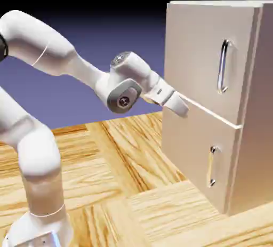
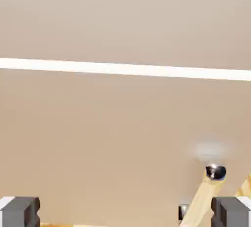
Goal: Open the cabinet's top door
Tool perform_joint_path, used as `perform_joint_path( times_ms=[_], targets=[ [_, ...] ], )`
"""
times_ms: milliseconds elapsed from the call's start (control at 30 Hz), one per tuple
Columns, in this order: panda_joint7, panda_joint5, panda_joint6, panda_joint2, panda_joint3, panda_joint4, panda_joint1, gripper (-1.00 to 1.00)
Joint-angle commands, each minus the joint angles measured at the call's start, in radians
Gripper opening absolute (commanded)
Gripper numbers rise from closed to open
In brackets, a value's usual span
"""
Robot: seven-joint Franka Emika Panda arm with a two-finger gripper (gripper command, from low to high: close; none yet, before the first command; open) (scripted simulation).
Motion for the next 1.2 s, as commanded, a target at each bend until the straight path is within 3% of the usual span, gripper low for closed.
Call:
perform_joint_path(
  times_ms=[0,1167],
  targets=[
    [-0.017,-0.044,-0.002,-0.005,-0.016,0.008,0.014,0.00],
    [-0.603,-1.566,-0.065,-0.189,-0.562,0.285,0.509,0.00]
  ],
)
